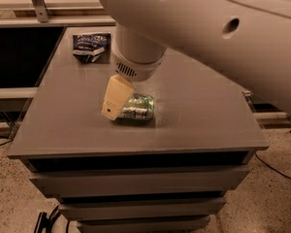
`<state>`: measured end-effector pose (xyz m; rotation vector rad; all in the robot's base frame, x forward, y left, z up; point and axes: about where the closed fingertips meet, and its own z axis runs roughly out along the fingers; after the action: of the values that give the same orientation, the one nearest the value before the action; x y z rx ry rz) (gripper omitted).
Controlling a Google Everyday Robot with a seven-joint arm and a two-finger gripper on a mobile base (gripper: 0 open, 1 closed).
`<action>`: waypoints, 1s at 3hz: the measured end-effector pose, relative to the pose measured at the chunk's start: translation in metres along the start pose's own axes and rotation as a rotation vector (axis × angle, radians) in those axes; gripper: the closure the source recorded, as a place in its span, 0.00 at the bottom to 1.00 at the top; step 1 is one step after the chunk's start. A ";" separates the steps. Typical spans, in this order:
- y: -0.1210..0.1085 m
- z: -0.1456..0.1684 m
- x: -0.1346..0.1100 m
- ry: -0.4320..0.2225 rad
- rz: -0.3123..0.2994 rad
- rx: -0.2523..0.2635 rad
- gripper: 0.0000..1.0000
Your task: Place green can upright
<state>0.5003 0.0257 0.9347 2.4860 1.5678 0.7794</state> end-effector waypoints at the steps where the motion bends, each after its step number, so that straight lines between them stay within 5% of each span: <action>1: -0.002 0.018 -0.001 -0.047 -0.064 0.037 0.00; 3: -0.007 0.056 -0.017 -0.148 -0.115 0.081 0.00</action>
Offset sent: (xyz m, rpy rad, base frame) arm 0.0221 -0.0039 -0.0647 -0.1897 0.1316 0.0881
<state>0.5159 0.0245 0.8776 2.4178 1.7022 0.5134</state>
